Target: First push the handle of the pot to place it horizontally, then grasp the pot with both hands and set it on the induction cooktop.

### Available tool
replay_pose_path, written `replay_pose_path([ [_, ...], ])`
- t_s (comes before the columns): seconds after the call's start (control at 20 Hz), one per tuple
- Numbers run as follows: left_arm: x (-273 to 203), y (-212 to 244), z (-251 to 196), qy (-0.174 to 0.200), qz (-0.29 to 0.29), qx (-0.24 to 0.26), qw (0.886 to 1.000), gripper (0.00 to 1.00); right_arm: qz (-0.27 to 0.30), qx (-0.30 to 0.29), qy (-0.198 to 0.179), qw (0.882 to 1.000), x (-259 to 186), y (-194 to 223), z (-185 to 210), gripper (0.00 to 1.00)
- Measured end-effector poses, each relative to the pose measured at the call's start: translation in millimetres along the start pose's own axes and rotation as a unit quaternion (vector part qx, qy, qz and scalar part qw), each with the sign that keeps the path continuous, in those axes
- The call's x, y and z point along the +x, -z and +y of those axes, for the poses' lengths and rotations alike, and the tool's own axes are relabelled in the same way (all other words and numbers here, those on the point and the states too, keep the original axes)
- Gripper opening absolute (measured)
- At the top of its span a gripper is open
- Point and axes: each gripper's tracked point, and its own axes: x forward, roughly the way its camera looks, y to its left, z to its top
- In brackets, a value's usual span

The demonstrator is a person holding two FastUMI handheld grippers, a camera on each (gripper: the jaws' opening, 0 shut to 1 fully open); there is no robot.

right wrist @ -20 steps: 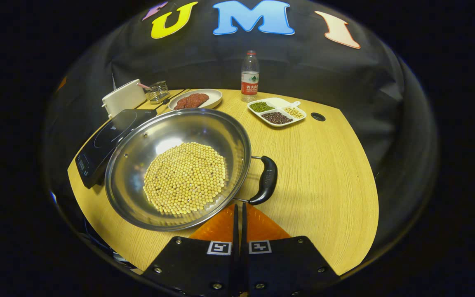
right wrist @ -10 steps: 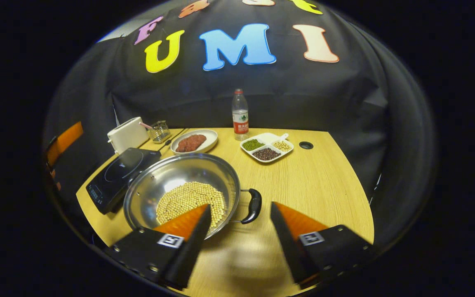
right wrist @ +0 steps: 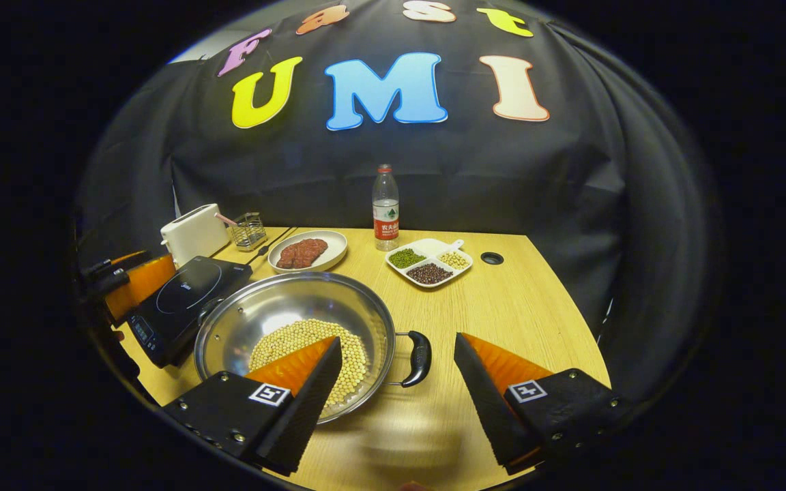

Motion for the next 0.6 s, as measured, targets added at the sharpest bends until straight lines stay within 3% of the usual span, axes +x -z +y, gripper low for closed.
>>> replay_pose_path([
  [0.1,15.6,13.1,0.8,0.017,0.020,0.000,1.000,0.94,0.000,0.009,0.016,1.000,7.0,-1.8,1.1,1.00],
  [0.15,23.3,19.2,2.4,0.024,0.028,0.004,0.999,1.00,0.005,0.013,0.024,1.000,10.8,-0.5,1.2,1.00],
  [0.2,29.9,25.5,2.3,0.032,0.037,0.008,0.999,0.94,0.010,0.019,0.029,0.999,13.4,1.7,3.7,1.00],
  [0.5,63.4,67.0,-10.8,0.084,0.102,0.005,0.991,1.00,0.039,0.034,0.056,0.997,37.7,16.7,7.3,1.00],
  [0.6,69.8,80.1,-13.8,0.091,0.121,0.002,0.988,0.97,0.051,0.032,0.059,0.996,43.9,22.4,7.8,1.00],
])
